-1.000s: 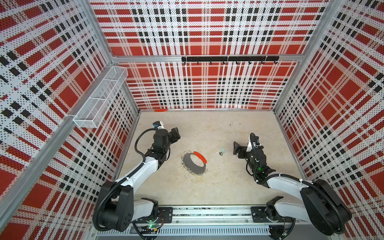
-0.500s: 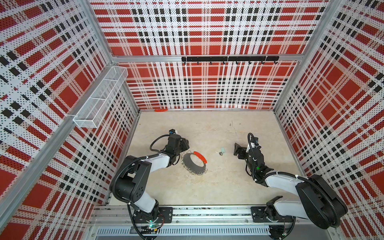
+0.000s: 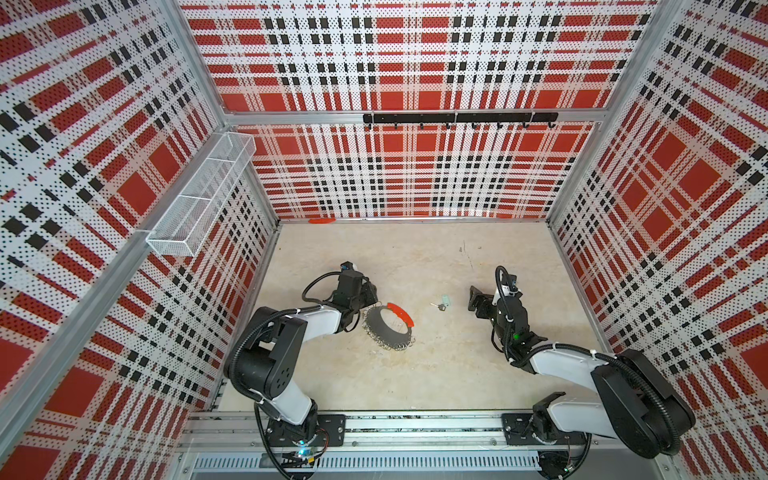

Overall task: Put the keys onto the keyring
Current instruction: 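Lower the left gripper and grasp the edge of the silver keyring disc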

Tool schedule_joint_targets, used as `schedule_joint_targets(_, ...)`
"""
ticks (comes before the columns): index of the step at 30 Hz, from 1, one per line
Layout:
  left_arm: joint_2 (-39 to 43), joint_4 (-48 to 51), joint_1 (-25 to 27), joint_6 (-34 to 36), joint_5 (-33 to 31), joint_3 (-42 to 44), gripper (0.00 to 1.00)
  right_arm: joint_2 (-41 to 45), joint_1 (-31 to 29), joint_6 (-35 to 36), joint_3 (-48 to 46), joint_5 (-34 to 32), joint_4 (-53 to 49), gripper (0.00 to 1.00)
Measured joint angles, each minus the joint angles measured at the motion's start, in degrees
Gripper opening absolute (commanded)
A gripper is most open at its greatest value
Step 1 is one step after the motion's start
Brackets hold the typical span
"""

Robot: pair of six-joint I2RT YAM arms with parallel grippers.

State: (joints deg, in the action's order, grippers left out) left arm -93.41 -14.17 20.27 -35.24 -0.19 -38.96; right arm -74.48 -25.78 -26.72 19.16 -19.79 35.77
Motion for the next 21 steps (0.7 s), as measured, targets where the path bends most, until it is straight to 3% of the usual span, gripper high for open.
schedule_joint_targets(21, -0.61, -0.31, -0.35, -0.31, 1.77, 3.89, 0.32, 0.00, 0.00, 0.00, 0.09, 0.04, -0.63, 0.93)
